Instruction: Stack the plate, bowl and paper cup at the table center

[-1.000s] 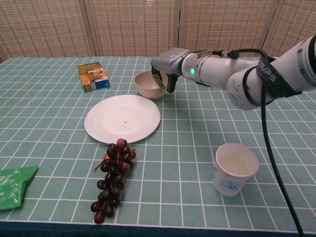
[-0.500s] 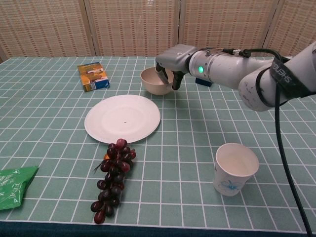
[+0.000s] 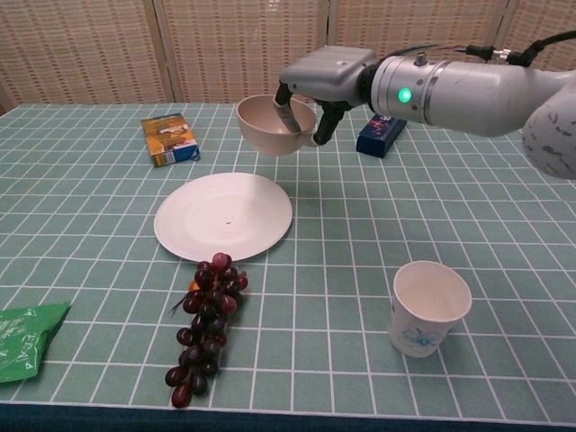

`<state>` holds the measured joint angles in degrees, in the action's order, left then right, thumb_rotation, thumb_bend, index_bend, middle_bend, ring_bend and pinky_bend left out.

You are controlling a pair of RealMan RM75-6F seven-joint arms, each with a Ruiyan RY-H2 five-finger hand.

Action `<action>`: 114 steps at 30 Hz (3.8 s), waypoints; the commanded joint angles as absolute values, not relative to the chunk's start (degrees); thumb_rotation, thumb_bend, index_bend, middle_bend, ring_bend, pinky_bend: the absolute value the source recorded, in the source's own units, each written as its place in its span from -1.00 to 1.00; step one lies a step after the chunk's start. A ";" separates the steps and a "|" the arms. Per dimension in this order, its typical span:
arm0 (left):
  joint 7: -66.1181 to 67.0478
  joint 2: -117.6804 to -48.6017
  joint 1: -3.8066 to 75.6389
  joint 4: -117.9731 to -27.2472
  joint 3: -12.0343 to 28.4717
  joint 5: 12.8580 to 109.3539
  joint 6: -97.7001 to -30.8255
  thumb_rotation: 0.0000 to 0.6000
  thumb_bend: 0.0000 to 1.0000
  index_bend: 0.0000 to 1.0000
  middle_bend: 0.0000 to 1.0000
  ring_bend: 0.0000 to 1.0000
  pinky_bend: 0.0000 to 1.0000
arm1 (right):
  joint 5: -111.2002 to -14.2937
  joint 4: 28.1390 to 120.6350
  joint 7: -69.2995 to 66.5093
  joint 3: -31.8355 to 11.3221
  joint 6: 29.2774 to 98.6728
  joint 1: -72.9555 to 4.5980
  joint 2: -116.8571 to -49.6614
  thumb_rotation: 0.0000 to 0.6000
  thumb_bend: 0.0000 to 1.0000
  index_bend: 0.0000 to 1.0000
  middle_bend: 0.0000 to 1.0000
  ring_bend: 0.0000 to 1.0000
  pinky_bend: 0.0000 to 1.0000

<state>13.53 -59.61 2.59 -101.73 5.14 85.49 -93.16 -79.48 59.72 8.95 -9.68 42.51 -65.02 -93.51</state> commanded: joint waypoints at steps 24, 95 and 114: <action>13.75 -59.55 1.48 -102.08 4.66 86.66 -94.20 1.00 -1.00 -0.62 -0.39 -0.29 -0.09 | -78.42 60.48 17.74 -9.11 37.74 -68.46 -101.67 1.00 -0.16 0.23 -0.26 -0.63 -0.58; 20.75 -57.75 4.68 -104.94 3.27 84.97 -86.62 1.00 -1.00 -0.62 -0.41 -0.29 -0.09 | -105.05 101.05 10.13 10.52 51.47 -43.00 -63.86 1.00 -1.00 -1.00 -0.99 -1.00 -0.74; 19.98 -57.96 4.14 -104.13 3.00 84.31 -87.18 1.00 -1.00 -0.62 -0.42 -0.29 -0.09 | -100.14 93.55 7.45 7.47 47.56 -43.70 -71.38 1.00 -0.62 -0.45 -0.46 -0.65 -0.13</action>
